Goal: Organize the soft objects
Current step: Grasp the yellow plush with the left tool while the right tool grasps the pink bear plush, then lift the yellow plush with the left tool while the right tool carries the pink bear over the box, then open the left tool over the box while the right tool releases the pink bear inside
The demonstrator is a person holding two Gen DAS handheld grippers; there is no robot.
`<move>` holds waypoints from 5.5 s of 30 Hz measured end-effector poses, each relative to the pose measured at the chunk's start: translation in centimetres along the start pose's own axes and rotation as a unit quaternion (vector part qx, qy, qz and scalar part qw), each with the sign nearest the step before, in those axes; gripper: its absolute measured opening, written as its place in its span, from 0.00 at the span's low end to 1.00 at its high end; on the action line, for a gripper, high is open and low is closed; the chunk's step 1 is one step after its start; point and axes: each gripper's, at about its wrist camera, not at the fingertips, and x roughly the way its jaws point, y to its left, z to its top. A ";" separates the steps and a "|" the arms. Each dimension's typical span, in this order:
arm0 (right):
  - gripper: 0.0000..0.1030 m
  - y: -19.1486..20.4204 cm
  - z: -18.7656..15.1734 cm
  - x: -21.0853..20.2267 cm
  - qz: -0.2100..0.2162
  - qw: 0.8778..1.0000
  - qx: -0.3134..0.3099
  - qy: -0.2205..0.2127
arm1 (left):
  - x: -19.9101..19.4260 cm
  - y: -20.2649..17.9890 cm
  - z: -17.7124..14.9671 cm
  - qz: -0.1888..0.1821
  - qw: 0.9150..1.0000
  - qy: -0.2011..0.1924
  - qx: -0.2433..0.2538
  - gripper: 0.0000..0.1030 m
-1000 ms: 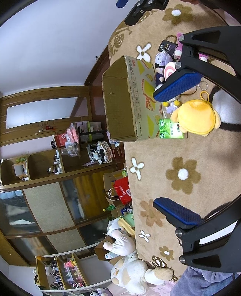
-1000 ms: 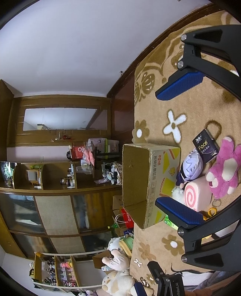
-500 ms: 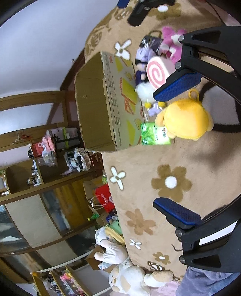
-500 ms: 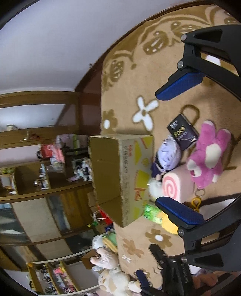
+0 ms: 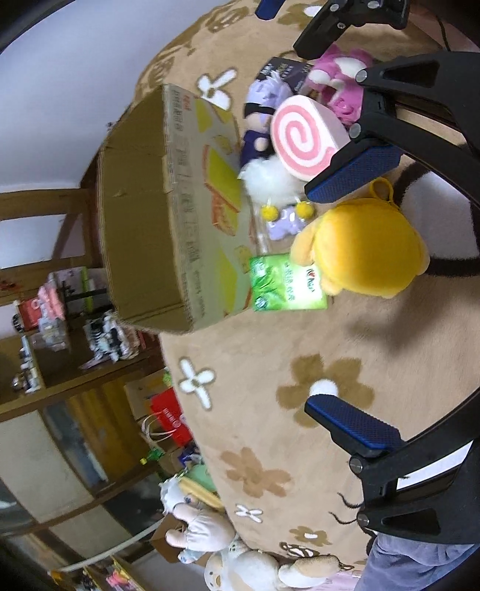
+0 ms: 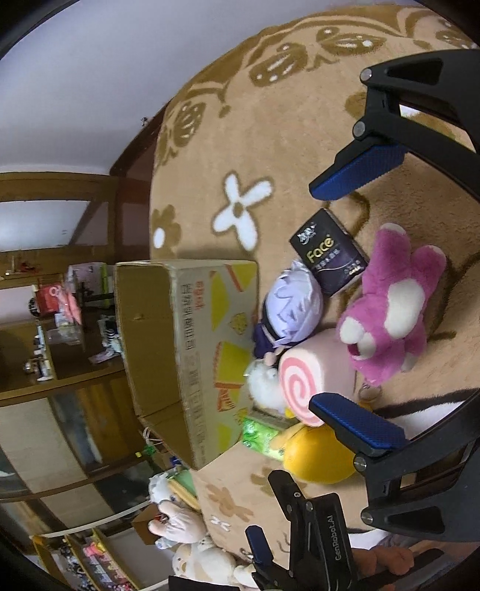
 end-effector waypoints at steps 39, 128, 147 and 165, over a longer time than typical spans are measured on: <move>0.54 2.5 -2.5 4.6 0.025 0.990 -0.052 0.128 | 8.8 0.4 -2.9 -0.129 0.978 0.161 -0.015 0.45; 0.15 3.7 14.5 -6.6 0.077 0.950 -0.055 -0.297 | -4.3 3.8 10.0 0.004 0.956 -0.292 -0.039 0.42; 0.18 2.3 13.4 2.6 0.100 0.971 -0.039 -0.213 | 3.3 1.2 11.2 -0.047 0.982 -0.180 -0.017 0.45; 0.19 1.4 12.3 5.4 0.089 0.980 -0.029 -0.174 | 5.3 0.9 10.1 -0.047 0.989 -0.141 -0.014 0.54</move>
